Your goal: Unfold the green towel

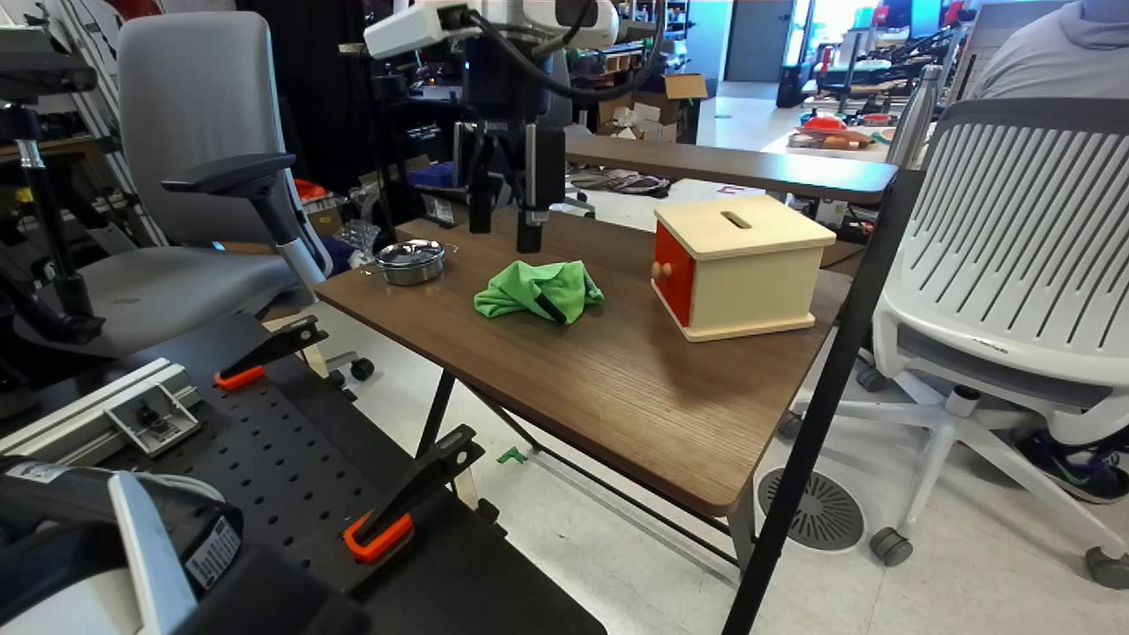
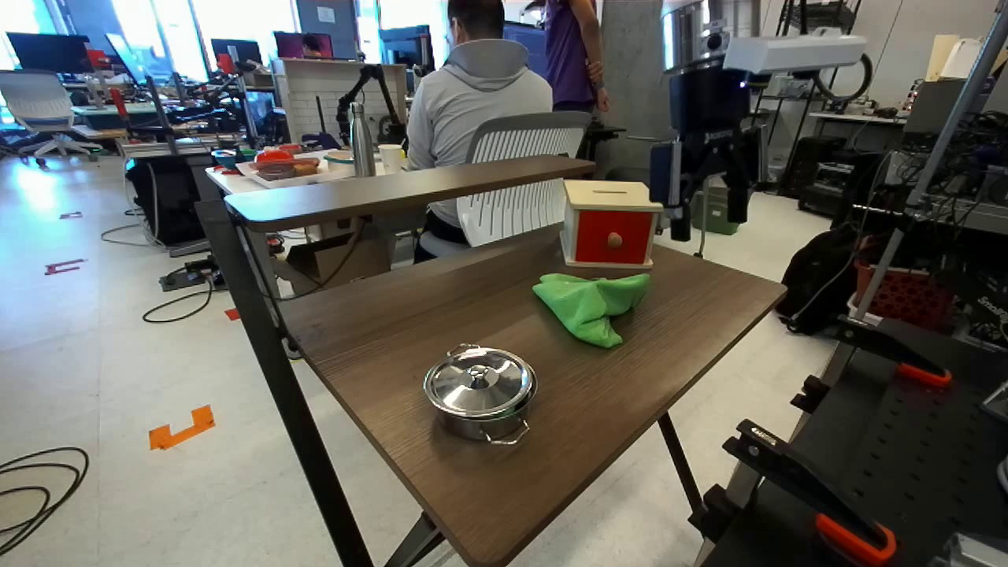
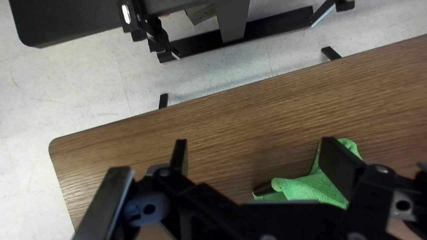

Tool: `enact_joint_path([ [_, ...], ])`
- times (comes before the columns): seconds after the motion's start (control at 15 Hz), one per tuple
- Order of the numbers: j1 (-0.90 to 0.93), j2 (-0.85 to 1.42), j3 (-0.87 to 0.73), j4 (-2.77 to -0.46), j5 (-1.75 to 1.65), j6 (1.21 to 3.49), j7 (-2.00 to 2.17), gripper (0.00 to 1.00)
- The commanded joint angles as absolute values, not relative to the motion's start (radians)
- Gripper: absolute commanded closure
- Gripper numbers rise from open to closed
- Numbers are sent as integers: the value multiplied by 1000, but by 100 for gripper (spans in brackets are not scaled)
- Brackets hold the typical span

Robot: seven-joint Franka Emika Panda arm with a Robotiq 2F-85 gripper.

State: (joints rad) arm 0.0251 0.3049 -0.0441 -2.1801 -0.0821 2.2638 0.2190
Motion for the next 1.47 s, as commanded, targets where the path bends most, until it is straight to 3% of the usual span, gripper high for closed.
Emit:
enact_joint_path([
  [0.0,24,365,-43,-2170,-82,2398,205,0],
  [0.6,41,453,-27,-2197,-102,2607,76,0],
  [0.67,42,458,-25,-2197,-100,2614,63,6],
  [0.73,43,462,-23,-2198,-101,2622,52,26],
  [0.93,40,465,-16,-2196,-97,2629,22,51],
  [1.4,47,457,-21,-2175,-106,2635,12,100],
])
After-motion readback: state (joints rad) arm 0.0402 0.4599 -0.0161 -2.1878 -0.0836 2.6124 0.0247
